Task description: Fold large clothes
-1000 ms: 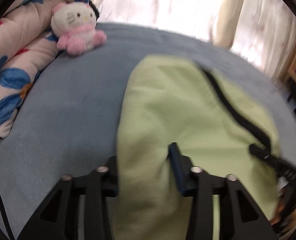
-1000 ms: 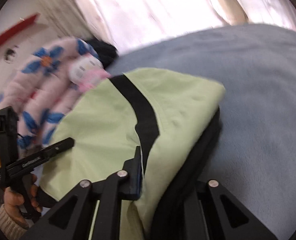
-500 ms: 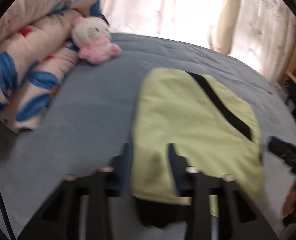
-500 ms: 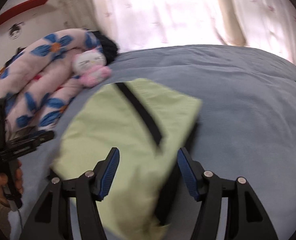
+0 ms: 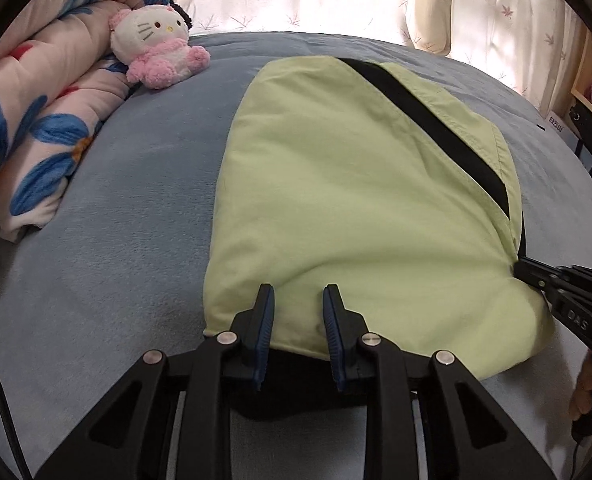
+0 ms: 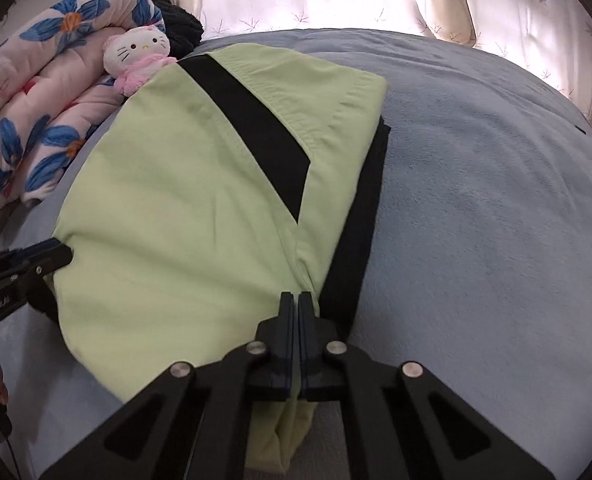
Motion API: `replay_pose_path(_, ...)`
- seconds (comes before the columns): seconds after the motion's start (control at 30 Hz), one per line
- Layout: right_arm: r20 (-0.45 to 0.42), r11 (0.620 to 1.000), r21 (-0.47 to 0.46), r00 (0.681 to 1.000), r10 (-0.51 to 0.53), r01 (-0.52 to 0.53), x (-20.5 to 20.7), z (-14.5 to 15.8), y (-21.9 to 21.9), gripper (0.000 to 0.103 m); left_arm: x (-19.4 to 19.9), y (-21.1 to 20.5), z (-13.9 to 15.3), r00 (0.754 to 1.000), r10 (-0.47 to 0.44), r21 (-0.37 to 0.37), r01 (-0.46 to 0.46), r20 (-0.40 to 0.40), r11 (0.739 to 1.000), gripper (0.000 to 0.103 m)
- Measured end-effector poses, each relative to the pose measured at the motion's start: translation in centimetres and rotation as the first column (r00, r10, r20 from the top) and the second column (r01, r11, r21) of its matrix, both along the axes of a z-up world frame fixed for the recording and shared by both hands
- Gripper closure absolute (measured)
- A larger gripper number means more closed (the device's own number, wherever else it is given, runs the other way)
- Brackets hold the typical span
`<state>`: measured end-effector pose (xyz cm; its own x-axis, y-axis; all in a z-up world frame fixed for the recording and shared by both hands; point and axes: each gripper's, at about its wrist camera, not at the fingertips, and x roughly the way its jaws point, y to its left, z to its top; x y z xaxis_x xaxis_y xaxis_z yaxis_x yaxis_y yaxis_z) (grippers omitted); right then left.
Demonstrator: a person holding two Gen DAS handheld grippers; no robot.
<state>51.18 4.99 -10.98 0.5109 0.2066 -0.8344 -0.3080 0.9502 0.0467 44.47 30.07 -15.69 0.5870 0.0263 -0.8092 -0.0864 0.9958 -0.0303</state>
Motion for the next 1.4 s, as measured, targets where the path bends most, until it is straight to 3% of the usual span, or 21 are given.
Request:
replay_pose_path(0.13,-0.030,0.998,0.068,0.999,0.012,-0.010,-3.0,3.4,-1.5,0.098,-2.7,-1.6,2.3,1.000,-0.009,-0.013,0.009,-0.010,1.000,0.062)
replay_pose_path(0.33,0.007,0.989,0.135,0.999,0.053,-0.053,-9.7,10.2,-3.5,0.098,-8.7,-5.6,8.3,0.999,-0.027,-0.029,0.028,0.033,0.999,0.037)
replay_pose_path(0.67,0.047,0.972,0.222,0.996,0.075,-0.083,-21.9,21.2,-9.3,0.098,-22.0,-13.6,18.8,0.991,-0.086,0.025,0.084,0.104,0.996,0.034)
replay_pose_path(0.77,0.070,0.963,0.255,0.995,0.078,-0.093,-26.2,24.1,-11.3,0.098,-26.4,-16.2,21.2,0.986,-0.104,0.059,0.097,0.129,0.993,0.022)
replay_pose_path(0.97,0.124,0.957,0.269,0.989,0.079,-0.110,-34.3,28.8,-14.5,0.098,-34.1,-20.6,25.0,0.975,-0.134,0.077,0.122,0.179,0.990,0.021)
replay_pose_path(1.07,0.163,0.970,0.222,0.984,0.065,-0.101,-38.1,30.0,-15.6,0.095,-37.7,-22.3,26.1,0.972,-0.128,0.069,0.116,0.197,0.991,0.018)
replay_pose_path(1.2,0.185,0.980,0.180,0.982,0.048,-0.082,-41.9,29.1,-16.7,0.054,-41.3,-24.1,25.8,0.973,-0.117,0.094,0.100,0.197,0.991,0.014)
replay_pose_path(1.4,0.187,0.985,0.169,0.980,-0.069,0.037,-46.0,25.7,-19.2,0.054,-46.0,-26.5,23.3,0.975,-0.068,0.092,0.049,0.214,0.995,0.013)
